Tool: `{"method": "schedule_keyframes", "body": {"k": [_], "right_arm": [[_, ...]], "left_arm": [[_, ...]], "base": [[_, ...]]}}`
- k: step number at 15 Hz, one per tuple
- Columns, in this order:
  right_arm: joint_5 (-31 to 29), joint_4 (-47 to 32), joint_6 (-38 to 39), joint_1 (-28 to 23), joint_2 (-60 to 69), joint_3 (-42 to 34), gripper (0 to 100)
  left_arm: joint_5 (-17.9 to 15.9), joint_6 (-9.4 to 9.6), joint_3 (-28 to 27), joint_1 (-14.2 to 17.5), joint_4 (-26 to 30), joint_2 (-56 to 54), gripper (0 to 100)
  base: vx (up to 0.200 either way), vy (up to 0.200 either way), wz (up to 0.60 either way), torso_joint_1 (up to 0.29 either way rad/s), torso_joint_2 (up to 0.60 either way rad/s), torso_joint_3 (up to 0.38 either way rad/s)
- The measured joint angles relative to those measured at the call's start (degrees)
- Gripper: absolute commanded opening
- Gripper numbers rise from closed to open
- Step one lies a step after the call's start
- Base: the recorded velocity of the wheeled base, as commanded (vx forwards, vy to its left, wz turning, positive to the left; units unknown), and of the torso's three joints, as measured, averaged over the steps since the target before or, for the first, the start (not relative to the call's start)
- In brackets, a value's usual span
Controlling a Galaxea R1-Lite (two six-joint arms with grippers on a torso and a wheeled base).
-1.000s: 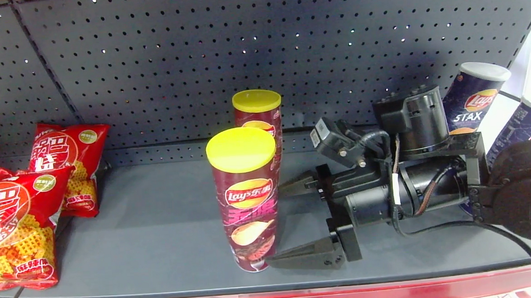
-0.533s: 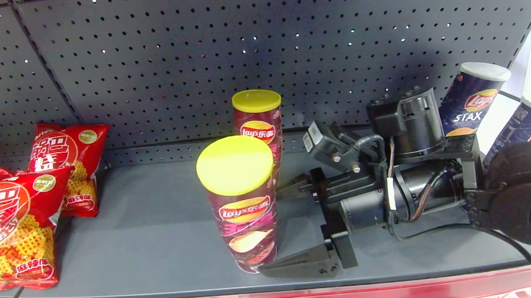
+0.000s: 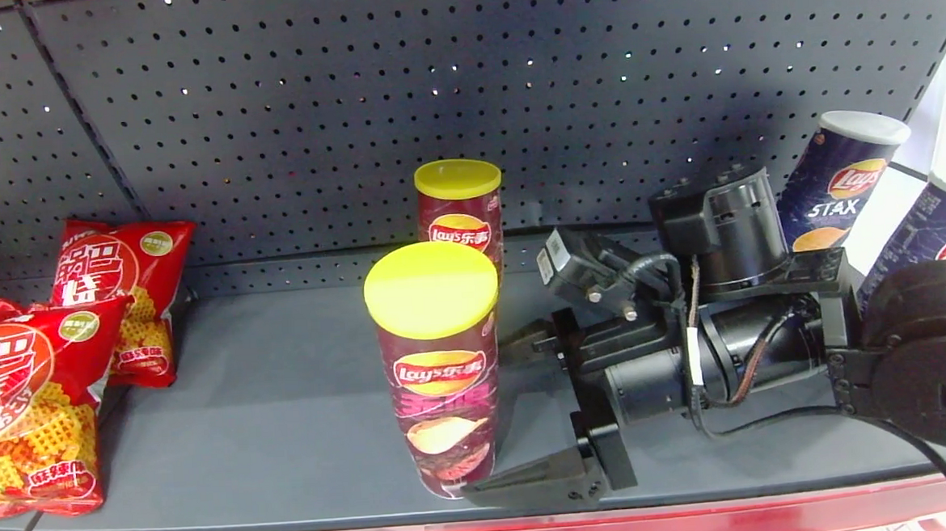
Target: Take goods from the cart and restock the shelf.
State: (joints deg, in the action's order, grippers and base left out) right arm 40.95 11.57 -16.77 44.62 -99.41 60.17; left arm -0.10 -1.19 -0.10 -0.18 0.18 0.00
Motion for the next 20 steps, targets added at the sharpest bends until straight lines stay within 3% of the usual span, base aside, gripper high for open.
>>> {"method": "schedule_keyframes", "body": {"k": [10, 20], "right_arm": [[-0.85, 0.00, 0.35, -3.24, 0.00, -1.13, 100], [-0.88, -0.13, 0.46, -14.12, 11.96, -9.48, 100]], "left_arm": [[0.00, 0.00, 0.00, 0.00, -0.02, 0.00, 100], [0.00, -0.02, 0.00, 0.00, 0.00, 0.00, 100]], "base": [[0.000, 0.000, 0.00, 0.000, 0.00, 0.000], [0.000, 0.000, 0.00, 0.000, 0.00, 0.000]]}}
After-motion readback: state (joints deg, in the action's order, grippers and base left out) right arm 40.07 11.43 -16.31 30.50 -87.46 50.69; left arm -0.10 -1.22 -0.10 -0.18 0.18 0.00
